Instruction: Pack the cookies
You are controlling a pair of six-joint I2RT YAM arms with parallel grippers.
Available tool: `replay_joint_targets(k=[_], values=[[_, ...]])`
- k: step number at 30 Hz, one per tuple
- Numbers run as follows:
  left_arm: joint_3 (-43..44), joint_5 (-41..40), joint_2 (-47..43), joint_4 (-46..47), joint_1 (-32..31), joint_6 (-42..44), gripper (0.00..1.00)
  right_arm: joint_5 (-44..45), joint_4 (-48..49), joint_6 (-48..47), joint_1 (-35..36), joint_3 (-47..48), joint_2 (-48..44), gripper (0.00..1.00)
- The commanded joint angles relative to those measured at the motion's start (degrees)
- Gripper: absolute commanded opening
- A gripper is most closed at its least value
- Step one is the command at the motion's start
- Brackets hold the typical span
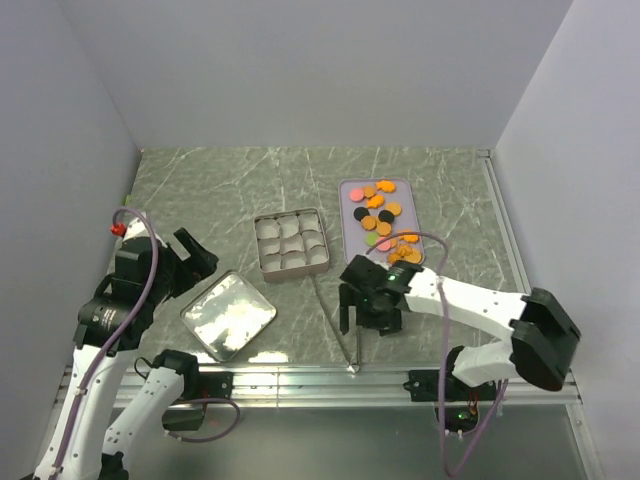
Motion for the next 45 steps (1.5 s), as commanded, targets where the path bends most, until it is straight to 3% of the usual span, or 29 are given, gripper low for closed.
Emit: replay_joint_targets(k=[1, 17, 28, 45], values=[[2.48, 1.32, 0.46, -1.40, -0.25, 1.48, 0.99, 4.91, -0.85, -0.61, 2.46, 6.56, 4.91, 1.00], [3.37, -1.32, 0.29, -4.22, -0.25, 2.09, 0.98, 7.28, -0.31, -7.03, 4.66, 15.89, 19.96, 1.00], [2.13, -0.45, 2.31, -3.17, -0.25, 1.92, 0.94, 5.35, 5.49, -9.14, 4.57, 12.64, 23.04, 0.99], [0.29, 0.35, 2.40, -3.87, -0.25, 2.62, 0.92, 3.50, 8.65, -5.63, 5.10, 6.66, 25.49, 0.88]])
